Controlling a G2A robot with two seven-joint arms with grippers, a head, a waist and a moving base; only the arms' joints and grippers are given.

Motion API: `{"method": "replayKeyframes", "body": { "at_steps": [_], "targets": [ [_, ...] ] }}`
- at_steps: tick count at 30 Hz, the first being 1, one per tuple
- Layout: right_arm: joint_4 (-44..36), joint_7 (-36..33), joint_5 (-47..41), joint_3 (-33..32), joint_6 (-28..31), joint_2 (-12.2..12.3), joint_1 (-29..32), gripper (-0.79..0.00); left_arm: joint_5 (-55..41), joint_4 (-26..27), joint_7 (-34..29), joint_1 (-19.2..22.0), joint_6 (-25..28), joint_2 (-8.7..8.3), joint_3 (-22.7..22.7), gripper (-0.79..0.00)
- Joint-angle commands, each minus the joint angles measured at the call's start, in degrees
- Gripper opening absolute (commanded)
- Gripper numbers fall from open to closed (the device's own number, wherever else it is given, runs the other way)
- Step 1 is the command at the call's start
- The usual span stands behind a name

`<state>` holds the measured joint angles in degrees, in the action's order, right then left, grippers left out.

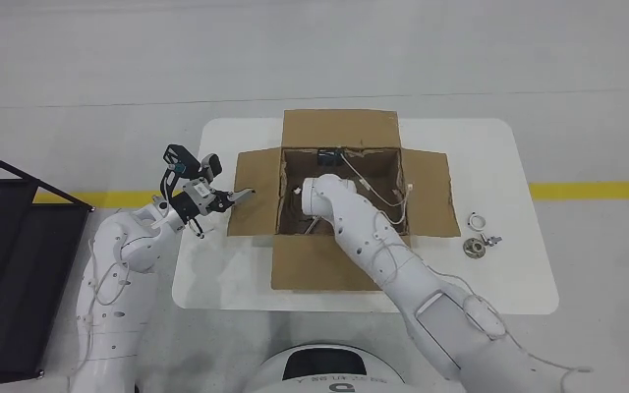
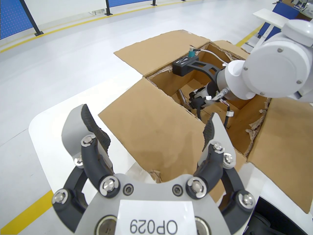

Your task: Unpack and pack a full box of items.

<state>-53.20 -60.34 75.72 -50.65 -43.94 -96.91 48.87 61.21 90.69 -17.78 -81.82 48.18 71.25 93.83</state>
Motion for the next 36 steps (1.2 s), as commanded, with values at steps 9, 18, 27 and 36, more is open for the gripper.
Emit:
{"method": "replayKeyframes", "body": {
  "at_steps": [9,18,27,36],
  "targets": [
    [-16.0,-3.1,8.6,-7.0,3.1,1.1,10.3,-0.456,0.0,0.0,0.0,0.0,0.0,0.00,0.0,0.000],
    [-18.2,-5.1,11.9,-8.0,5.1,-0.4,12.7,-0.520,0.0,0.0,0.0,0.0,0.0,0.00,0.0,0.000],
    [-12.0,-3.4,8.4,-6.6,4.1,-2.5,8.8,-0.529,0.0,0.0,0.0,0.0,0.0,0.00,0.0,0.000],
    [-3.1,-0.3,5.7,-6.7,2.2,-3.9,4.7,-0.526,0.0,0.0,0.0,0.0,0.0,0.00,0.0,0.000]
  ]
}}
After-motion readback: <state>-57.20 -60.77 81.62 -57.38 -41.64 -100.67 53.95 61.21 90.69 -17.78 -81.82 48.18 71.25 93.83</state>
